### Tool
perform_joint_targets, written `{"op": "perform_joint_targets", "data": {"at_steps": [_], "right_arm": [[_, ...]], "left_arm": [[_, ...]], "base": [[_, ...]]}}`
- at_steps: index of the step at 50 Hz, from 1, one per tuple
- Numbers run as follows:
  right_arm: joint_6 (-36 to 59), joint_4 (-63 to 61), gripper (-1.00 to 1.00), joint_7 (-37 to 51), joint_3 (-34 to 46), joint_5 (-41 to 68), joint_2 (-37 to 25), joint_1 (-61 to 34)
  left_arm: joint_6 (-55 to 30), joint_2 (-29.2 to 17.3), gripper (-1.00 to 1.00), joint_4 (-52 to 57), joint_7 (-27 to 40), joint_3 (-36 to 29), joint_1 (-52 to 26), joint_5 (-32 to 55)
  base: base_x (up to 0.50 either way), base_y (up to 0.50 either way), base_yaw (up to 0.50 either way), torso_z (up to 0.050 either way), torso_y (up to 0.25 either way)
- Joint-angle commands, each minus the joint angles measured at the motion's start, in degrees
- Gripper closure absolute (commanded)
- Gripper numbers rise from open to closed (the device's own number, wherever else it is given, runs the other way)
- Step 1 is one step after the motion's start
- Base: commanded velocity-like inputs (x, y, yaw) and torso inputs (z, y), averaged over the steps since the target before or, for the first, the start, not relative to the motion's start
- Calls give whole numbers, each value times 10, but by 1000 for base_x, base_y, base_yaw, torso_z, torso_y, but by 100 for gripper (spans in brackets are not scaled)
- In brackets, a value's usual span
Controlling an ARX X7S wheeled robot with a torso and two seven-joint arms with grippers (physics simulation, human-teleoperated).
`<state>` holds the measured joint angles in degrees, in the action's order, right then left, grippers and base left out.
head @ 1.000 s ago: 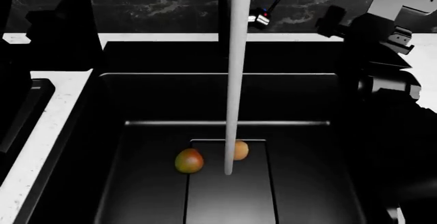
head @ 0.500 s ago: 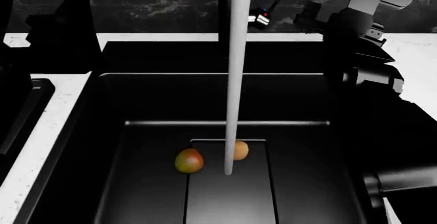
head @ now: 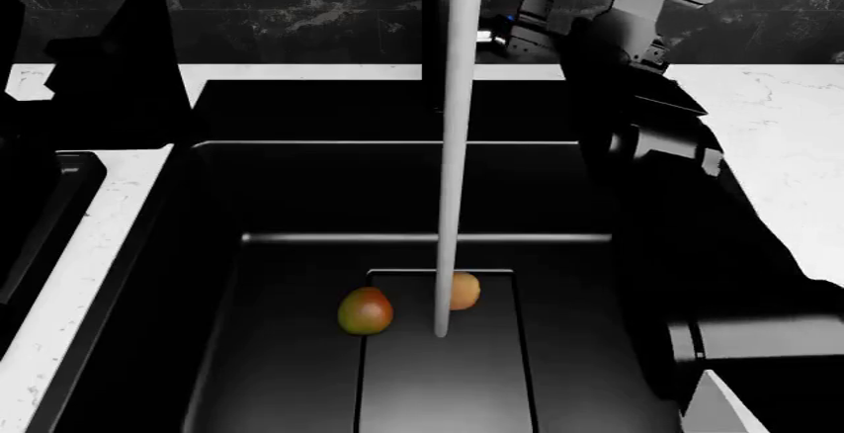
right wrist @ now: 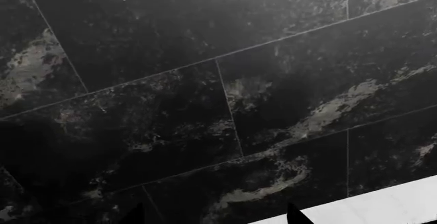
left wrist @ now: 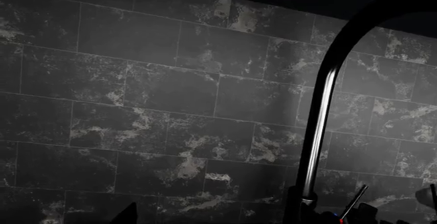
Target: Pick up the fruits and vegetables and place them in the sink. Turn on the sink faucet to wash them. Then turn the sink off and put them in the tray.
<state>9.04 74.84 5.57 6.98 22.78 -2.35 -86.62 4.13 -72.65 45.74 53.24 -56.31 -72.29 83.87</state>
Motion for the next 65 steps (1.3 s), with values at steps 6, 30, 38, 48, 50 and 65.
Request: {"op": "perform_joint_targets", "data": {"at_steps": [6, 30, 38, 48, 50, 65], "right_arm": [[-10, 1, -100, -13, 160, 154, 23, 0], [30, -347, -100, 150, 576, 509, -149, -10], [152, -668, -100, 266, 582, 584, -315, 8], [191, -830, -100, 345, 590, 612, -399, 22], [191, -842, -100, 357, 587, 621, -408, 27], [230, -882, -100, 383, 607, 699, -423, 63]], "left_arm": [[18, -10, -100, 0, -6, 0, 17, -7], [42, -27, -100, 0, -11, -1, 43, -17], [35, -19, -100, 4, -14, -5, 46, -20], [34, -23, -100, 7, -15, -5, 51, -20], [34, -24, -100, 6, -16, -5, 51, -19], [34, -21, -100, 4, -17, -6, 57, -22]], "base": [[0, 0, 0, 0, 0], [0, 1, 3, 0, 0], [0, 0, 0, 0, 0], [-237, 0, 0, 0, 0], [-500, 0, 0, 0, 0], [-33, 0, 0, 0, 0]]}}
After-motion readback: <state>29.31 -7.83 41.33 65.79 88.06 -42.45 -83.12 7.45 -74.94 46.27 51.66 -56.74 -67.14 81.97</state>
